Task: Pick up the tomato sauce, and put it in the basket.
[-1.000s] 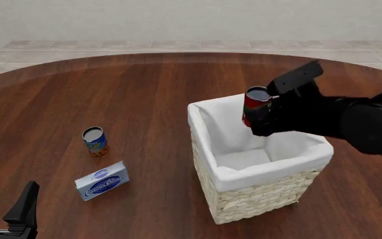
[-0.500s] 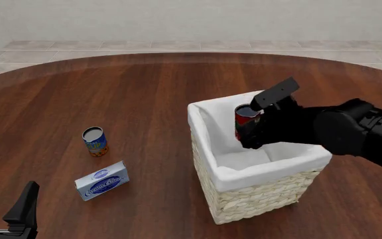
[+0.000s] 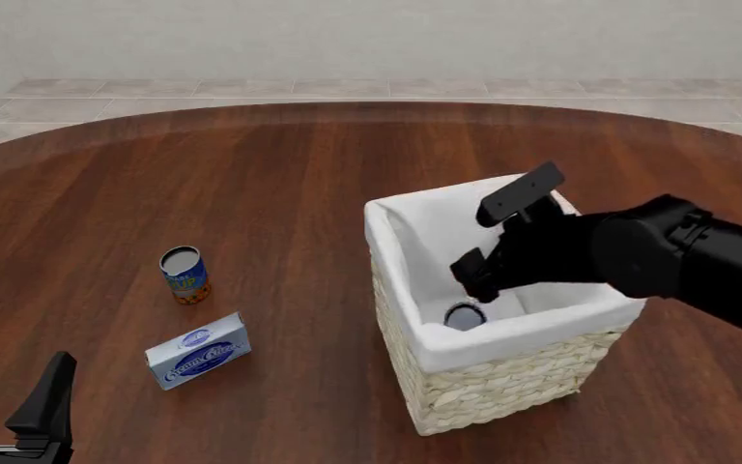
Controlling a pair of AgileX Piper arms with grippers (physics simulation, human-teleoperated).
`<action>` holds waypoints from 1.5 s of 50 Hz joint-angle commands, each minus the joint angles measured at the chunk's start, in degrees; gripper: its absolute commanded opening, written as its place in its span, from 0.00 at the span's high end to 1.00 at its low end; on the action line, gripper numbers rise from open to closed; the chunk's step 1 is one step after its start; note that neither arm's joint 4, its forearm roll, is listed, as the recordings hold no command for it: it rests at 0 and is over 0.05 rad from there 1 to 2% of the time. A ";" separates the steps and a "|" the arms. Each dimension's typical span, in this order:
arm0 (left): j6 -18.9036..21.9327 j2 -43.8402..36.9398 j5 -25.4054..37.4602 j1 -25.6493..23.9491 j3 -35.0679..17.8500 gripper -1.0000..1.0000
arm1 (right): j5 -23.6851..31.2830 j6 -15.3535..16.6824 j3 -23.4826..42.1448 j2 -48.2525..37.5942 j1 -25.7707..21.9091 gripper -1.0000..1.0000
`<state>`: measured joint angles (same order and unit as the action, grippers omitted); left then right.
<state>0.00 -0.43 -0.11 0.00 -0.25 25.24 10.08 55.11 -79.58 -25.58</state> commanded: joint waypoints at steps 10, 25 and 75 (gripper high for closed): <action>0.00 0.00 0.00 0.00 0.00 0.00 | 0.88 0.46 0.93 0.66 0.35 0.00; 0.00 0.00 0.00 0.00 0.00 0.00 | 3.23 1.55 3.70 2.32 0.26 0.00; 0.00 0.00 0.00 0.00 0.00 0.00 | 11.25 4.70 10.83 10.67 -1.55 0.00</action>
